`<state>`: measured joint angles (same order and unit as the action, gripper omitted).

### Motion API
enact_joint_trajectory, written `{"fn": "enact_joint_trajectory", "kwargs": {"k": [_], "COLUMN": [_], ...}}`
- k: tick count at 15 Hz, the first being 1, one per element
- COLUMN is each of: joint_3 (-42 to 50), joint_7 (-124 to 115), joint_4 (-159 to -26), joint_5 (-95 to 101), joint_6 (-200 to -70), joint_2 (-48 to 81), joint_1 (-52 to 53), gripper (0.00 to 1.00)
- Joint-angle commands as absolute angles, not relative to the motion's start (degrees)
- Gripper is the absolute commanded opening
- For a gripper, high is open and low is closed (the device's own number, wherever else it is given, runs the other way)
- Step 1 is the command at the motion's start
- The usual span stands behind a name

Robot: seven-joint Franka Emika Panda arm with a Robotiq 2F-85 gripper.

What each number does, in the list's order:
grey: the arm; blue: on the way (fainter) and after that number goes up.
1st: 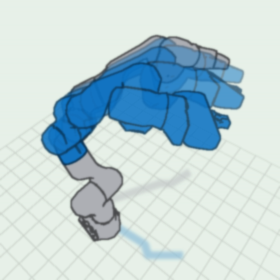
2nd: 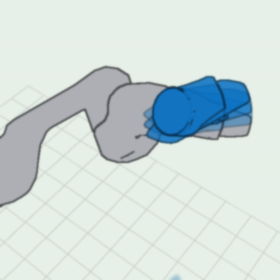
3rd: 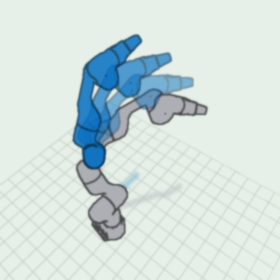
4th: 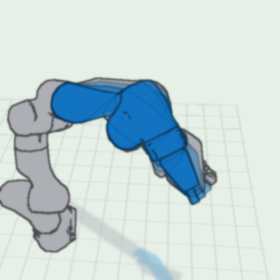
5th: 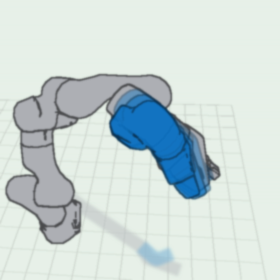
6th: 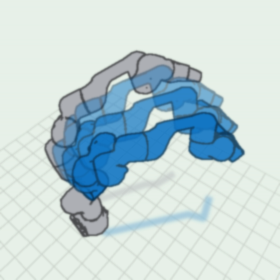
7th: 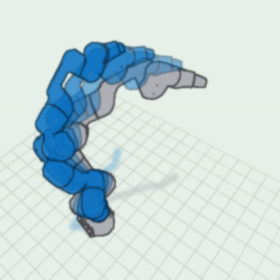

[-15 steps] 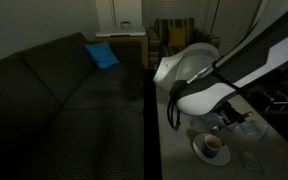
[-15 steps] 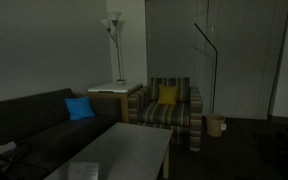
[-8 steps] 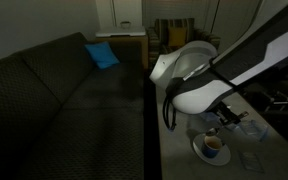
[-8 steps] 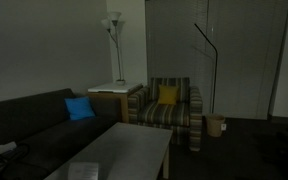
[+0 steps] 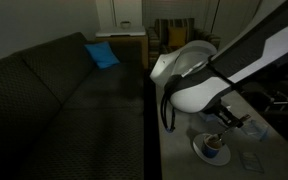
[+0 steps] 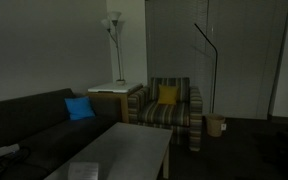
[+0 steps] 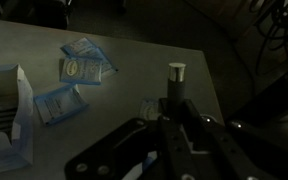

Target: Use the spoon to stir in the cup

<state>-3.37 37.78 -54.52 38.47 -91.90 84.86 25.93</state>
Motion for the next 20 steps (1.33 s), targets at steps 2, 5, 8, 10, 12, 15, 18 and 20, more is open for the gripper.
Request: {"fn": "enact_joint_trajectory", "kwargs": {"k": [2, 5, 8, 10, 12, 15, 18, 20], "joint_3": [-3.0, -2.9, -2.7, -2.6, -2.5, -2.7, -2.6, -2.6], "joint_7": [38.7, 38.6, 38.1, 38.0, 38.5, 37.9, 38.0, 38.0], "joint_4": [-55.7, -56.7, -57.4, -57.8, -58.2, -57.5, -57.6, -57.6], "joint_5": [38.4, 39.0, 39.7, 40.2, 40.7, 40.3, 40.4, 40.4], "joint_6": [-92.7, -93.7, -95.3, -96.9, -98.8, -97.7, -98.4, -98.5], "joint_2": [84.9, 84.9, 84.9, 85.0, 85.0, 85.0, 85.0, 85.0], "joint_1": [25.2, 25.1, 25.1, 24.8, 24.4, 24.8, 24.4, 24.4], "gripper": [0.04, 0.04, 0.04, 0.04, 0.04, 0.16, 0.16, 0.04]}}
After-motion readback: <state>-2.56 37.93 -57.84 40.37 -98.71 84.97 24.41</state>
